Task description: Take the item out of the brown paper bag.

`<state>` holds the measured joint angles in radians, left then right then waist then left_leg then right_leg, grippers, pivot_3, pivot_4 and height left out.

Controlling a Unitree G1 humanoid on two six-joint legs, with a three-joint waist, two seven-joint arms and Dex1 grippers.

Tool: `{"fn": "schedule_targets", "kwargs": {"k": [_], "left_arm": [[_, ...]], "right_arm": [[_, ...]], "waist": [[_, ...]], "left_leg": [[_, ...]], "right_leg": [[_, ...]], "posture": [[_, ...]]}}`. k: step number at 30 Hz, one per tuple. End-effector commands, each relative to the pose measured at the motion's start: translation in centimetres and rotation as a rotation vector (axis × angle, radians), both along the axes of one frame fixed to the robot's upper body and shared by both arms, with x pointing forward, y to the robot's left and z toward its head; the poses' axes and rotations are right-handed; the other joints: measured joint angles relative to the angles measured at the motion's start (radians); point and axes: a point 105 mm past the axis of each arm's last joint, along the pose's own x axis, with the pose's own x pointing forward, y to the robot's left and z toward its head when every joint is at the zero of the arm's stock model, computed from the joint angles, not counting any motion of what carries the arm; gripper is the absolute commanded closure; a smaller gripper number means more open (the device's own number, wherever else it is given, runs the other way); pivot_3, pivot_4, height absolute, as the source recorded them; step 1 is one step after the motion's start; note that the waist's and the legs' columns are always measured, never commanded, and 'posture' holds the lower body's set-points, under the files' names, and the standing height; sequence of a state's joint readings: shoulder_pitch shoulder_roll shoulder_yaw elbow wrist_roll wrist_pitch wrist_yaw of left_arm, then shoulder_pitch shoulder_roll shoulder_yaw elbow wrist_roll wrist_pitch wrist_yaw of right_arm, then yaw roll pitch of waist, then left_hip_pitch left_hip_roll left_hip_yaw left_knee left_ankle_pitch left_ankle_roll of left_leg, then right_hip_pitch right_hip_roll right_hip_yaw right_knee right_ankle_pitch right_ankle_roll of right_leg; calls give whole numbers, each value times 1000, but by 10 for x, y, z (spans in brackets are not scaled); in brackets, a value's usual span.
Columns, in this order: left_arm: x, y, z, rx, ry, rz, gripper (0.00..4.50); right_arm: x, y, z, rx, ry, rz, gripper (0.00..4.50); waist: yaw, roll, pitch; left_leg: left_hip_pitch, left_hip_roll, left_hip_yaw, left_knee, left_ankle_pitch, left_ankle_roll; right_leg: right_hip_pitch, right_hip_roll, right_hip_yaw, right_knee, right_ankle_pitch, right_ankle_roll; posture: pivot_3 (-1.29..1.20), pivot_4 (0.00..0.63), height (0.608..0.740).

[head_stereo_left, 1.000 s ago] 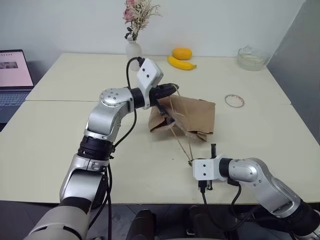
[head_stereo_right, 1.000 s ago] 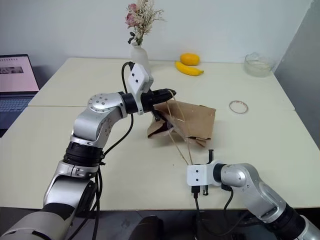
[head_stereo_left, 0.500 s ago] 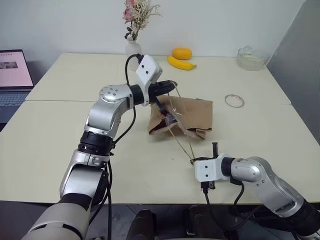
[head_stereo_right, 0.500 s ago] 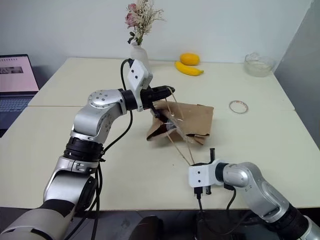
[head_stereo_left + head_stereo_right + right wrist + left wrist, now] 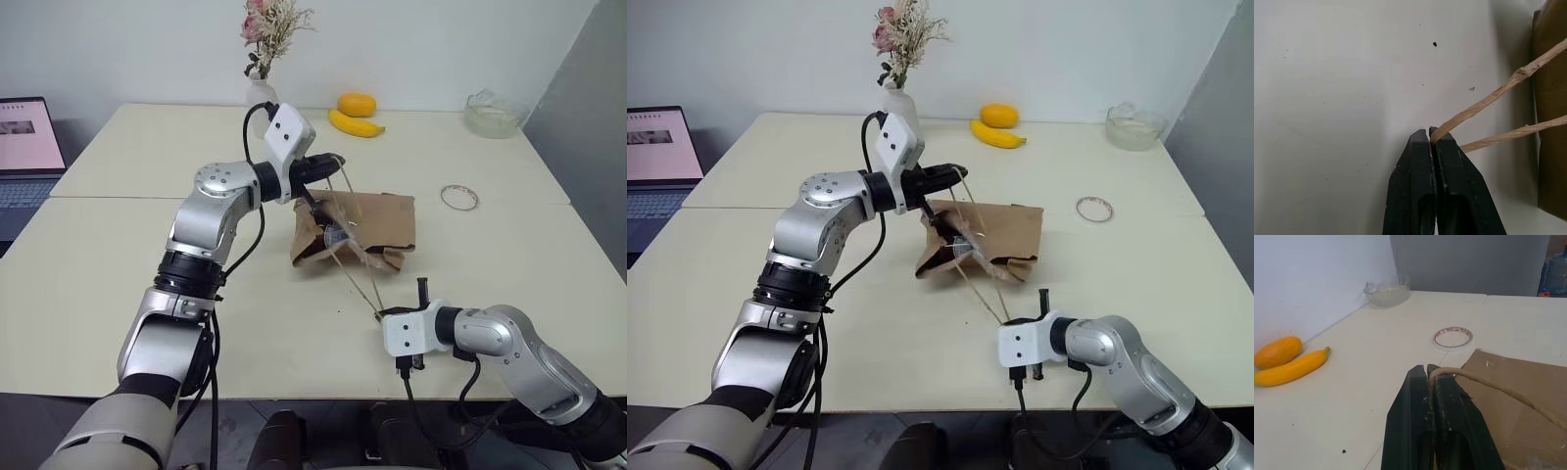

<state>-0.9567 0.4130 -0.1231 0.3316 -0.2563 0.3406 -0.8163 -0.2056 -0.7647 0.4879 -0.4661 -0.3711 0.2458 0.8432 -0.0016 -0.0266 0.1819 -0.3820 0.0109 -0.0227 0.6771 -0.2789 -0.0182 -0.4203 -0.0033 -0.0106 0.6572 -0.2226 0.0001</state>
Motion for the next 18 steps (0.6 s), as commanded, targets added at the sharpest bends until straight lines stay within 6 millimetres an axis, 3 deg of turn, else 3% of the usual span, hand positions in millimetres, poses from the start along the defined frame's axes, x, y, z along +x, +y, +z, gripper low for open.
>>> {"fn": "schedule_targets", "kwargs": {"k": [1, 13, 18], "left_arm": [[-3, 29, 82, -105, -272, 112, 4500], [-2, 30, 91, -130, -292, 108, 4500], [-8, 24, 86, -129, -276, 54, 4500]], "right_arm": [[-26, -13, -42, -102, 214, 12, 4460], [-26, -15, -44, -114, 211, 19, 4460], [-14, -3, -31, -12, 155, -19, 4460]], "waist": [[0, 0, 0], [-1, -5, -6], [-1, -6, -6]], "left_leg": [[0, 0, 0, 0, 0, 0], [6, 0, 0, 0, 0, 0], [6, 1, 0, 0, 0, 0]], "right_leg": [[0, 0, 0, 0, 0, 0], [7, -1, -1, -1, -1, 1], [7, 0, -1, -1, -1, 0]], "posture": [[0, 150, 740], [0, 150, 740], [0, 150, 740]]}}
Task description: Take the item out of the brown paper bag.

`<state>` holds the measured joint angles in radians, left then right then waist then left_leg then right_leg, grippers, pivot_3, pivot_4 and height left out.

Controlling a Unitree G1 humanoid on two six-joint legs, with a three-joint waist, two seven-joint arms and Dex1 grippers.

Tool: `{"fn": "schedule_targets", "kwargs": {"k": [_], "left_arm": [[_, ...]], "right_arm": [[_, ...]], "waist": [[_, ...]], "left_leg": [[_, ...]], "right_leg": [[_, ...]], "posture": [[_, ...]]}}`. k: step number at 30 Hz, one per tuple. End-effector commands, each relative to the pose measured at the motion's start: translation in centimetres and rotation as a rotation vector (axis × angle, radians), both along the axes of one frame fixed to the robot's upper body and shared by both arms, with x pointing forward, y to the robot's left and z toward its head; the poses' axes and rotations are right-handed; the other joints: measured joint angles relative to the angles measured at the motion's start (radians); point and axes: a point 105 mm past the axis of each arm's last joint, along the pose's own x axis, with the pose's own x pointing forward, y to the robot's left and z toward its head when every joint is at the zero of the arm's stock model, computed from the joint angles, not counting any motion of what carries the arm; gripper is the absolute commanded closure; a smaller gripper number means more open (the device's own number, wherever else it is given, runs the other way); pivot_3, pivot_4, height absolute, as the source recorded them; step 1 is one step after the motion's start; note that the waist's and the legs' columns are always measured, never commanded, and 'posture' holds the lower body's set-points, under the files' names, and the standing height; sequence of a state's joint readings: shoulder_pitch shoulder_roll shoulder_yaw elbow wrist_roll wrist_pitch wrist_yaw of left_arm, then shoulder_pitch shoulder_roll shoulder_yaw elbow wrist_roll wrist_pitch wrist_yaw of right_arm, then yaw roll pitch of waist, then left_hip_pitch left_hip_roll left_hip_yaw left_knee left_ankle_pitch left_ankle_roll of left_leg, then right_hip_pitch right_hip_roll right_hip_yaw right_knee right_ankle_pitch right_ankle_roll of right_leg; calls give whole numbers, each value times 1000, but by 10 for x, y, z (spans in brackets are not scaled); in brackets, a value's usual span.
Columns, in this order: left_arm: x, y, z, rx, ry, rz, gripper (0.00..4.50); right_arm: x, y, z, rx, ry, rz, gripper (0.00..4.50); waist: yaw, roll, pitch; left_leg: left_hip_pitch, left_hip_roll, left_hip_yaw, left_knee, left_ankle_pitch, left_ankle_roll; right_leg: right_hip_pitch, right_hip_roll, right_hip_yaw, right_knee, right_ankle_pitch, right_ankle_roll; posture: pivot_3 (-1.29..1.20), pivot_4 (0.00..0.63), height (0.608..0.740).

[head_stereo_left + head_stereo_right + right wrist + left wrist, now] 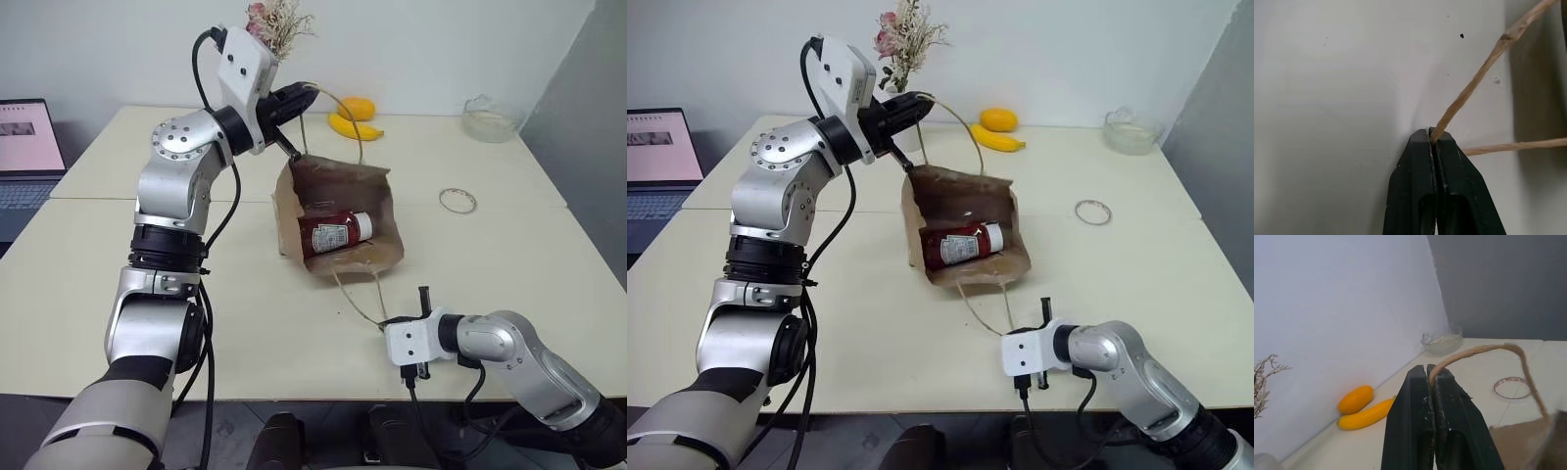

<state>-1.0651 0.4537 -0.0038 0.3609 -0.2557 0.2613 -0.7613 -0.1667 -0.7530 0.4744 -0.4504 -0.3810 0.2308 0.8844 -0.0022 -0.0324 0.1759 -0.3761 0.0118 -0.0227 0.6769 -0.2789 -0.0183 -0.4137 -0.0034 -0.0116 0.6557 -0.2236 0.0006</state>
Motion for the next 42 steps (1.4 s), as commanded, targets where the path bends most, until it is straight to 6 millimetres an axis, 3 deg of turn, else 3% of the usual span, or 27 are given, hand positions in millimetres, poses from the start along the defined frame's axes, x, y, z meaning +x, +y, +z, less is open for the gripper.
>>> {"fn": "schedule_targets", "kwargs": {"k": [1, 3, 6, 15, 17, 22, 29, 33, 39, 42], "left_arm": [[-15, -6, 16, -9, -66, -65, 4500], [-19, -9, 11, 5, -54, -96, 4500], [-24, -14, 5, 21, -40, -133, 4500], [-35, -19, -5, 42, -19, -178, 4500], [-36, -19, -5, 41, -17, -179, 4500], [-40, -21, -8, 42, -12, -197, 4500], [-44, -25, -11, 49, -10, -223, 4500], [-46, -25, -6, 25, -26, -238, 4500], [-49, -22, -3, 14, -26, -262, 4500], [-51, -21, -2, 11, -32, -267, 4500]], "right_arm": [[-6, 5, -15, 34, 92, -25, 4460], [-4, 11, -6, 88, 86, -28, 4460], [-3, 18, 5, 150, 85, -32, 3911], [-13, 20, 40, 244, 156, 21, 815], [-16, 18, 44, 249, 178, 30, 815], [-31, 4, 82, 311, 279, 80, 815], [-31, -15, 99, 313, 345, 35, 815], [-8, 6, 119, 412, 243, 27, 815], [42, 63, 129, 470, 52, 52, 815], [69, 78, 121, 398, -37, 39, 226]], "waist": [[-2, 0, 0], [-6, 0, 0], [-9, 0, 0], [-5, 0, 1], [-5, 0, 1], [-4, 0, 2], [-2, 0, 2], [-7, 0, 2], [-15, 1, 2], [-15, 1, 3]], "left_leg": [[0, 0, 0, 0, 0, 0], [1, 0, 0, 0, 0, 0], [2, 0, 0, 0, 0, 0], [0, 0, -1, 0, 0, 0], [0, 0, -1, 0, 0, 0], [0, 1, -1, 0, 0, 0], [-1, 0, -1, 0, 0, 0], [-1, 0, -1, 0, 0, 0], [-5, 1, -1, 0, 0, 0], [-6, 1, -1, 0, 0, 0]], "right_leg": [[0, 0, 0, 0, 0, 0], [0, 0, 1, 1, 0, 0], [0, 0, 2, 2, 0, 0], [-1, 0, 1, 2, 0, 0], [-1, 0, 1, 2, 0, 0], [-1, 0, 1, 2, 0, 0], [-2, 0, 0, 1, 0, 0], [-2, 0, 1, 1, 0, 0], [-8, 1, 2, 4, 0, -1], [-9, 0, 2, 4, 0, -1]], "posture": [[0, 150, 740], [0, 150, 740], [0, 150, 740], [0, 150, 740], [0, 150, 740], [0, 150, 740], [0, 150, 740], [0, 150, 740], [0, 150, 740], [0, 150, 740]]}}
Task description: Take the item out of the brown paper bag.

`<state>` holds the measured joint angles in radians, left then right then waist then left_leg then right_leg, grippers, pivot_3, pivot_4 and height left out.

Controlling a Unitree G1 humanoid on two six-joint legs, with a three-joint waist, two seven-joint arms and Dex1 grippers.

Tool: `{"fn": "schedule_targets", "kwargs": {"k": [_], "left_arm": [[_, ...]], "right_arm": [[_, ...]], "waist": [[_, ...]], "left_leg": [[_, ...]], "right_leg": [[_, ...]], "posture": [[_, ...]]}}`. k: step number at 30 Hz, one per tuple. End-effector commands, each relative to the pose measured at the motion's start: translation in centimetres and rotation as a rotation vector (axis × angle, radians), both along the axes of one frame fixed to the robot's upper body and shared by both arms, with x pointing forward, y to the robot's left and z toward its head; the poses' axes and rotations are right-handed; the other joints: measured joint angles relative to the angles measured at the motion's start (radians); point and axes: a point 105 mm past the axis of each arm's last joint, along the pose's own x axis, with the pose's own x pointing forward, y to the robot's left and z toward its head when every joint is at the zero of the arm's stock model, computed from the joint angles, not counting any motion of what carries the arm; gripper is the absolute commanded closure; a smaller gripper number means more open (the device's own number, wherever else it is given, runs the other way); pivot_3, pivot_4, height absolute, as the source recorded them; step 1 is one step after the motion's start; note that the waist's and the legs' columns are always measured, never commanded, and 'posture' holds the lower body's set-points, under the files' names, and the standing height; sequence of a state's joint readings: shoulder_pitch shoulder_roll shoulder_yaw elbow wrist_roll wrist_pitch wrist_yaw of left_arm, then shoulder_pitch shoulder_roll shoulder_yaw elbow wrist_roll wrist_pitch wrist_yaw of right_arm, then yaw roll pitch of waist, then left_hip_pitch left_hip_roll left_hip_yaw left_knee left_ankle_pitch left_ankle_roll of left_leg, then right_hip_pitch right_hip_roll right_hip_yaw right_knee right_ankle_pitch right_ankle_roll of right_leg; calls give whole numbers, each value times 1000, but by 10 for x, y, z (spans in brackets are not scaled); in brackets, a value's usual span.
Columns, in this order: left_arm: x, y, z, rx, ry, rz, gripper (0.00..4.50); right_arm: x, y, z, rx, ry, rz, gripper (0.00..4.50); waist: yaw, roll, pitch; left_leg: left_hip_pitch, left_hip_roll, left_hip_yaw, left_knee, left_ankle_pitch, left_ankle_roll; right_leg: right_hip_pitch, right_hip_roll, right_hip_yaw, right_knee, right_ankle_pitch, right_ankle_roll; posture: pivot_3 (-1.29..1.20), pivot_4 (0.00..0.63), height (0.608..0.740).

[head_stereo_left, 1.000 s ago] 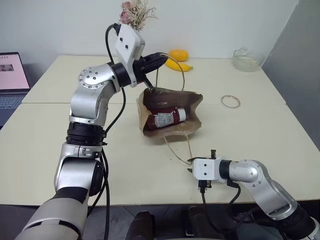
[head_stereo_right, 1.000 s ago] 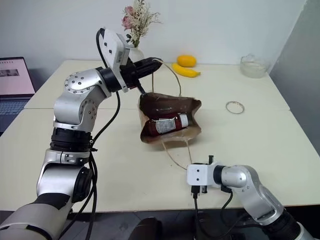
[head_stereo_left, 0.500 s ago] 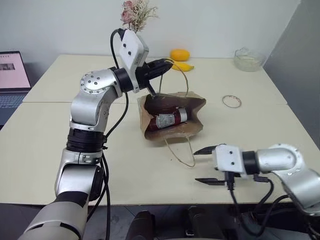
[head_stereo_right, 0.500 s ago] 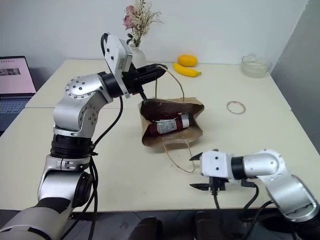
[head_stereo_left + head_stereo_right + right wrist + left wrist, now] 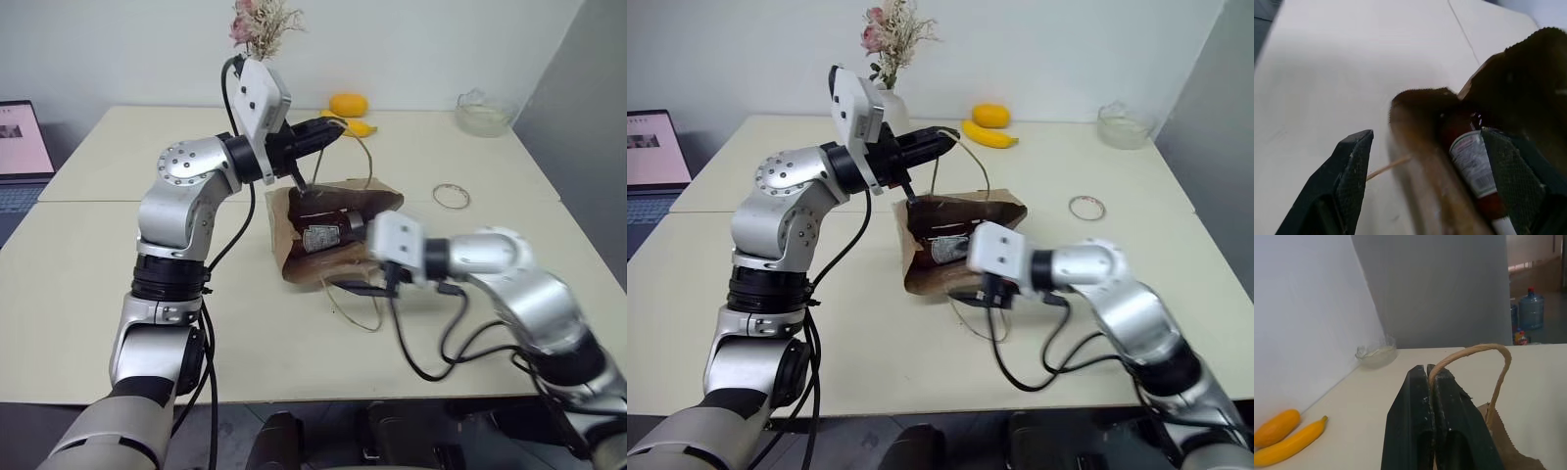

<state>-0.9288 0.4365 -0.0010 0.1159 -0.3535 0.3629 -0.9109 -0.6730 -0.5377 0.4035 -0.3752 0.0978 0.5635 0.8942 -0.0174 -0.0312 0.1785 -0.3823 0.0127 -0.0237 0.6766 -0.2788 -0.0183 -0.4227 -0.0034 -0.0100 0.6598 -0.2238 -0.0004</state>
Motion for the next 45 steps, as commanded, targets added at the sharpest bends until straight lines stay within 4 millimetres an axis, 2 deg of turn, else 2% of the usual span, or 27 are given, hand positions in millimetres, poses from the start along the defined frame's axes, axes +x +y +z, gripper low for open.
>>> {"fn": "schedule_targets", "kwargs": {"k": [1, 7, 18, 23, 30, 35, 41, 45], "left_arm": [[-10, 2, 18, -23, -70, -22, 4500], [-8, 12, 13, -20, -69, 1, 4500], [-12, 9, 15, -19, -83, 9, 4500], [-12, 7, 17, -23, -91, 13, 4500], [-12, 6, 17, -29, -96, 18, 4500], [-11, 9, 16, -26, -99, 30, 4500], [-6, 14, 14, -11, -100, 54, 4500], [-1, 14, 13, 4, -111, 74, 4500]], "right_arm": [[28, 10, -2, -59, -119, -44, 12], [68, 21, -19, -202, -233, -105, 12], [101, 31, -36, -444, -330, -42, 12], [118, 26, -44, -596, -365, -61, 12], [126, 26, -50, -664, -360, -48, 12], [121, 28, -49, -657, -378, 2, 1503], [110, 31, -23, -532, -422, 39, 1560], [89, 16, -2, -453, -437, 75, 1619]], "waist": [[2, 0, 0], [2, 0, 0], [-9, 1, 1], [-9, 1, 1], [-10, 1, 1], [-10, 1, 1], [-10, 2, 1], [-7, 2, 1]], "left_leg": [[0, 0, 0, 0, 0, 0], [0, -1, 2, 0, 0, 0], [0, -1, 0, 0, 0, 0], [0, -1, 1, 0, 0, 0], [0, 0, 1, 0, 0, 0], [1, -1, 1, 0, 0, 0], [0, -1, 0, 0, 0, 0], [-1, -1, 0, 0, 0, 0]], "right_leg": [[0, -1, 0, 0, 0, 0], [0, -2, 0, -1, 0, 0], [0, -1, 0, 1, 2, -4], [0, -2, 0, 2, 3, -5], [-1, -2, 0, 2, 3, -5], [-1, -2, 1, 3, 3, -5], [-1, -2, 0, 2, 3, -5], [-1, -2, 0, 2, 3, -5]], "posture": [[0, 150, 740], [0, 150, 740], [0, 150, 740], [0, 150, 740], [0, 150, 740], [0, 150, 740], [0, 150, 740], [0, 150, 740]]}}
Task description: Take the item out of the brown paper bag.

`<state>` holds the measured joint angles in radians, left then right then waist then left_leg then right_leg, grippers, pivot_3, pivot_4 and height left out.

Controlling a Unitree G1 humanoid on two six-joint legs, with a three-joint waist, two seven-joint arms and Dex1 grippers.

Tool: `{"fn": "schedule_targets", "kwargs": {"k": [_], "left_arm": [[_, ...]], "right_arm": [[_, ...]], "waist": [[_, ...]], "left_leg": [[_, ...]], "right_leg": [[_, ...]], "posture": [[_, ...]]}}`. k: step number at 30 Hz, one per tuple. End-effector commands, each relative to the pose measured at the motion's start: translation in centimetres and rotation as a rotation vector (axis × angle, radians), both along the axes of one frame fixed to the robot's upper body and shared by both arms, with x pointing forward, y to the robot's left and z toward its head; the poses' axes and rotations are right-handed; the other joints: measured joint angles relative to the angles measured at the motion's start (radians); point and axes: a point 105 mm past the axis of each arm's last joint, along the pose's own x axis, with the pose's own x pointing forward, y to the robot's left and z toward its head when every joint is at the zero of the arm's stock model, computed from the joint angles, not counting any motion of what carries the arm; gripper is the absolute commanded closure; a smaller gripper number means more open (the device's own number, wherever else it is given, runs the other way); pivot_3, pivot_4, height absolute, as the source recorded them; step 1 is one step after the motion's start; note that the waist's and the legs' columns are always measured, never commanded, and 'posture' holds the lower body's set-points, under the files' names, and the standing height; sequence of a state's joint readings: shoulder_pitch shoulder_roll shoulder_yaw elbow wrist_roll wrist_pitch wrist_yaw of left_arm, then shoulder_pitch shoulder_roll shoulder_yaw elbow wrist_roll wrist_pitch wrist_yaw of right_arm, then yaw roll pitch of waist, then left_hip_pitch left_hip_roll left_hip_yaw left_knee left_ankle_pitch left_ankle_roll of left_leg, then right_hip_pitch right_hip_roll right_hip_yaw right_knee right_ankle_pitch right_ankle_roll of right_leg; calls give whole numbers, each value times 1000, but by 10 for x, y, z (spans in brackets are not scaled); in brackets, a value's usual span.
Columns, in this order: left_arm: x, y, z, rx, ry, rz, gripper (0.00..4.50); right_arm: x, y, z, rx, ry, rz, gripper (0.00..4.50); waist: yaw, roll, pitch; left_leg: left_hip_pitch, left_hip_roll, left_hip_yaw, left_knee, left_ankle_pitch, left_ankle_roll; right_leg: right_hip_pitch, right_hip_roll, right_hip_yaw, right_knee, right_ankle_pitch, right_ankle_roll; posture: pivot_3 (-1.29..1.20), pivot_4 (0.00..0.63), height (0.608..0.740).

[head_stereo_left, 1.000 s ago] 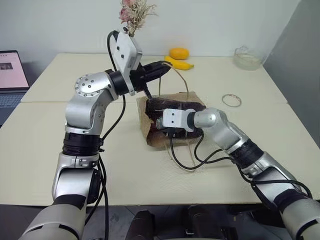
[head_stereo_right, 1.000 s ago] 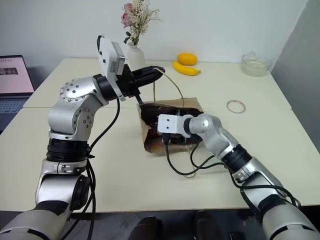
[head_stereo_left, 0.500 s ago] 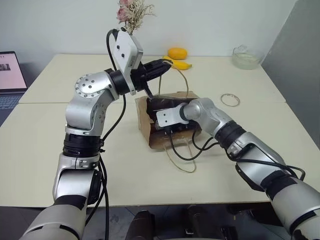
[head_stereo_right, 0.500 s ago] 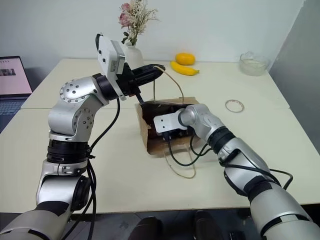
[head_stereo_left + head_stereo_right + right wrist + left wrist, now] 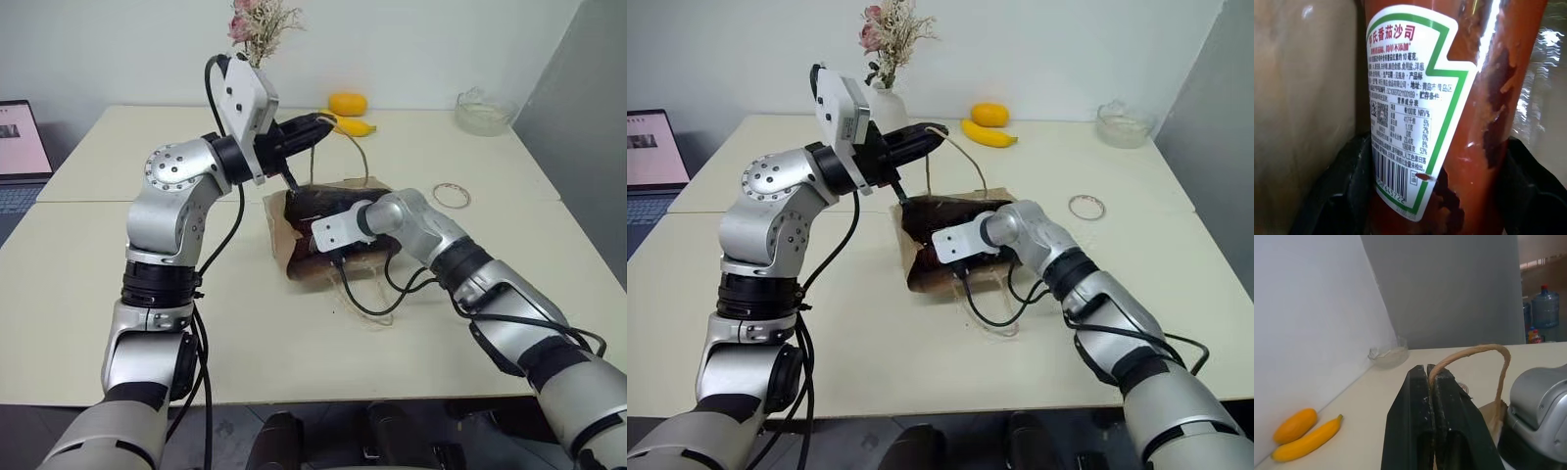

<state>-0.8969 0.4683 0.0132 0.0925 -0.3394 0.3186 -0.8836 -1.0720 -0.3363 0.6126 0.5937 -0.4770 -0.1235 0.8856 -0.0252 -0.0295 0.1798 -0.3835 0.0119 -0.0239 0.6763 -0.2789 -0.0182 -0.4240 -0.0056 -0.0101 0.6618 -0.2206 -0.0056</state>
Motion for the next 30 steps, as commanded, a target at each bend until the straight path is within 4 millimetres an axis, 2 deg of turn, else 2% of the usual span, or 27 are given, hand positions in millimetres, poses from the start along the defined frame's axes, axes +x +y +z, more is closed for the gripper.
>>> {"fn": "schedule_targets", "kwargs": {"k": [1, 8, 10, 15, 22, 26, 28, 30], "left_arm": [[0, 2, 11, 2, -59, 18, 4500], [7, 3, 8, 22, -60, 41, 4500], [10, 5, 8, 22, -59, 55, 4500], [15, 6, 6, 31, -51, 70, 4500], [18, 5, 3, 41, -41, 71, 4500], [20, 6, 1, 51, -33, 82, 4500], [20, 8, 0, 51, -30, 91, 4500], [20, 10, -1, 51, -27, 98, 4500]], "right_arm": [[-16, -3, 41, 81, -65, 70, 1619], [-36, -21, 57, 101, -67, 95, 1628], [-50, -20, 64, 151, -11, 137, 1628], [-84, -18, 98, 386, 177, 250, 1629], [-101, -33, 143, 617, 316, 267, 1717], [-96, -58, 182, 852, 323, 184, 1717], [-90, -77, 191, 905, 282, 102, 1717], [-84, -101, 189, 873, 186, -1, 1717]], "waist": [[0, 0, 0], [-1, 0, 0], [-1, 0, 0], [-1, 0, 1], [0, 0, 1], [1, 0, 1], [2, 1, 1], [7, 1, 1]], "left_leg": [[0, 0, 0, 0, 0, 0], [1, 0, 0, 0, 0, 0], [1, 0, 0, 0, 0, 0], [1, 0, 0, 0, 0, 0], [1, 0, 0, 0, 0, 0], [1, 0, 0, 0, 0, 0], [0, 0, 0, 0, 0, 0], [0, 0, 0, 0, 0, 0]], "right_leg": [[0, 0, 0, 0, 0, 0], [0, 0, 0, 1, -1, 2], [0, 1, 0, 1, -2, 3], [0, 1, 0, 0, -1, 2], [1, 0, -1, 0, -1, 2], [0, -1, -1, 0, -1, 2], [0, -3, -1, 0, -1, 2], [1, -4, -1, 0, -1, 2]], "posture": [[0, 150, 740], [0, 150, 740], [0, 150, 740], [0, 150, 740], [0, 150, 740], [0, 150, 740], [0, 150, 740], [0, 150, 740]]}}
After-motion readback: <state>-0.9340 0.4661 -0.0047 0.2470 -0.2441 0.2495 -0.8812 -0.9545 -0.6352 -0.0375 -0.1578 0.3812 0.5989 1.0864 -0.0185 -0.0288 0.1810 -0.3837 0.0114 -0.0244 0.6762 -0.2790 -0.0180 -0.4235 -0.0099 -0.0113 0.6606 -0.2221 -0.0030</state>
